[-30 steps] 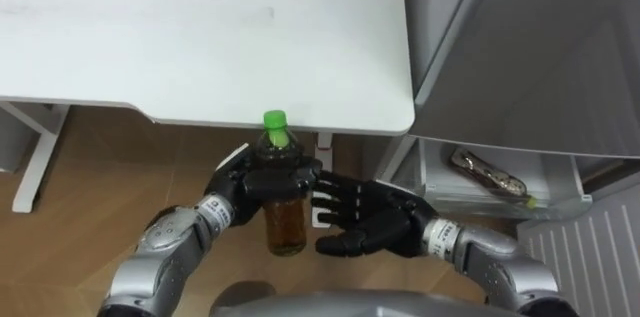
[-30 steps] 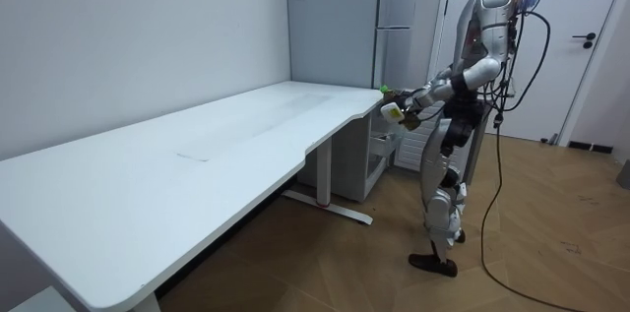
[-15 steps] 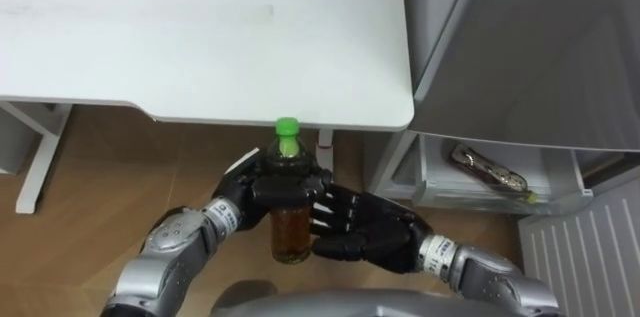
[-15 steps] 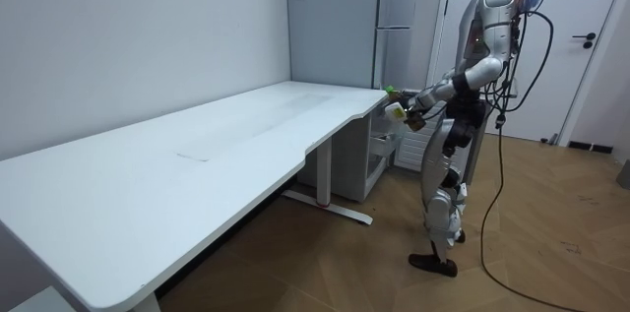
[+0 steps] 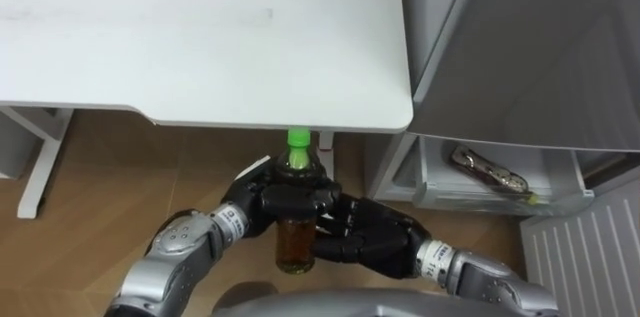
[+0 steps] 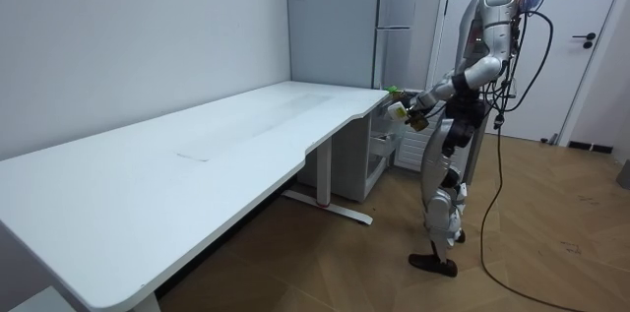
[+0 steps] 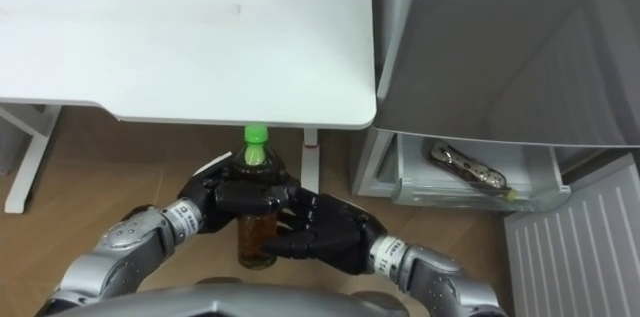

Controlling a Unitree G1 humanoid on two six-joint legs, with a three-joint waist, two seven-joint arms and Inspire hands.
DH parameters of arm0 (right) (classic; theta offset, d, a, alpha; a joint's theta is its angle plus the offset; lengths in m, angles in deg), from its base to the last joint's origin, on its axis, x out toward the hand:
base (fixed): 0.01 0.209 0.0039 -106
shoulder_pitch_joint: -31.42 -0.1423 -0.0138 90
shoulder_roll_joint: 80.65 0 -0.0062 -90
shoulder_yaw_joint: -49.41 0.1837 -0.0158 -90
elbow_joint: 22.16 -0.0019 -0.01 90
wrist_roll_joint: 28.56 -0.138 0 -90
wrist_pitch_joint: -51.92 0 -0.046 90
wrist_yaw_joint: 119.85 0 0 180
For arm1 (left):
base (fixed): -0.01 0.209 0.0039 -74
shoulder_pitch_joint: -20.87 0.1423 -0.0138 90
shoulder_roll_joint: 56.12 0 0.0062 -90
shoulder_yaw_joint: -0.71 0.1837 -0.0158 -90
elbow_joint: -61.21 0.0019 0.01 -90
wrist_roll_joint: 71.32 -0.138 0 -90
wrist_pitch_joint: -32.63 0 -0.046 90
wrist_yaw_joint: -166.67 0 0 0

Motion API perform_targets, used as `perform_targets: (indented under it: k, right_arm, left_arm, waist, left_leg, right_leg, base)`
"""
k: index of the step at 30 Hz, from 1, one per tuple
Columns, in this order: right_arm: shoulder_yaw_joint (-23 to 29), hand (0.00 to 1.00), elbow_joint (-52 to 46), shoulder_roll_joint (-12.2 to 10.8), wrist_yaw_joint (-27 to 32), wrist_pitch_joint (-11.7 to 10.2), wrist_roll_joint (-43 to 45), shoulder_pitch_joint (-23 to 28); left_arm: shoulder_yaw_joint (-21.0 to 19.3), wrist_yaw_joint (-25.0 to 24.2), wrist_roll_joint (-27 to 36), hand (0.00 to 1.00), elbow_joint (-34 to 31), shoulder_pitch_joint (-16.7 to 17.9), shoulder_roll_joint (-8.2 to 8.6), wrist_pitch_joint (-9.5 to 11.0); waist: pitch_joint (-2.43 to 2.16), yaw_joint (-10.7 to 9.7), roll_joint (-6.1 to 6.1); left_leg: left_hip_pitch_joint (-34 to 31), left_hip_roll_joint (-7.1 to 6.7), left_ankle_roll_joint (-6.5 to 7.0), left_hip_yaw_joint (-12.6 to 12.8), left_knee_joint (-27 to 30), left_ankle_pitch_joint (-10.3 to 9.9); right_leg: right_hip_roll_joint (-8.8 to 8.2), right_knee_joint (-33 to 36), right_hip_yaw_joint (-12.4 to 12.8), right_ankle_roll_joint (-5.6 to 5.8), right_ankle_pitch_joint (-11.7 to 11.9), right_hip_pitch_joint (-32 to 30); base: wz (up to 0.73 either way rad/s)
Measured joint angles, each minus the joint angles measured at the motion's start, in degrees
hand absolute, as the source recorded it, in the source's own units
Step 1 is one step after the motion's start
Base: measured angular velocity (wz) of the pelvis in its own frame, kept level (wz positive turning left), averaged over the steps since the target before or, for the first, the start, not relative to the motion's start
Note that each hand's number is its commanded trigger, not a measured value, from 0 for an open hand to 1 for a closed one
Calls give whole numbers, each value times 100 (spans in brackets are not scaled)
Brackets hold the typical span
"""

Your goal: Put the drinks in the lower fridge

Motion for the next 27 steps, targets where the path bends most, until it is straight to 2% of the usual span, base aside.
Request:
perform_targets:
  k: [11, 16, 21, 27]
  right_arm:
    - [-10, 0, -11, 30, 5, -7, -113, -1]
    - [-13, 0, -101, 83, -6, -109, -113, -9]
    - [16, 0, -181, 147, -74, -245, -113, -17]
    - [16, 0, -147, 196, -225, -264, -58, -26]
  left_arm:
    - [17, -26, 0, 100, -34, -58, -7, -29]
    - [25, -26, -17, 100, -192, -114, -11, -48]
    - [24, -40, -284, 100, -590, -114, -51, -53]
    - [24, -137, -284, 100, -604, -118, -112, -53]
  waist:
    - [11, -11, 17]
    - [9, -11, 6]
    - [24, -8, -27]
    - [52, -6, -58]
  left_leg:
    - [6, 0, 0, 1, -8, 0]
    - [-36, 1, 1, -1, 10, -1]
    - [1, 1, 1, -2, 0, -1]
    - [15, 1, 1, -2, 8, -1]
  right_leg:
    - [0, 4, 20, 0, 0, -14]
    - [1, 8, 21, -3, 2, -35]
    - [2, 3, 22, -3, 2, -8]
    - [1, -1, 19, -5, 4, -11]
  base:
    - [0]
    - [0]
    - [0]
    - [0]
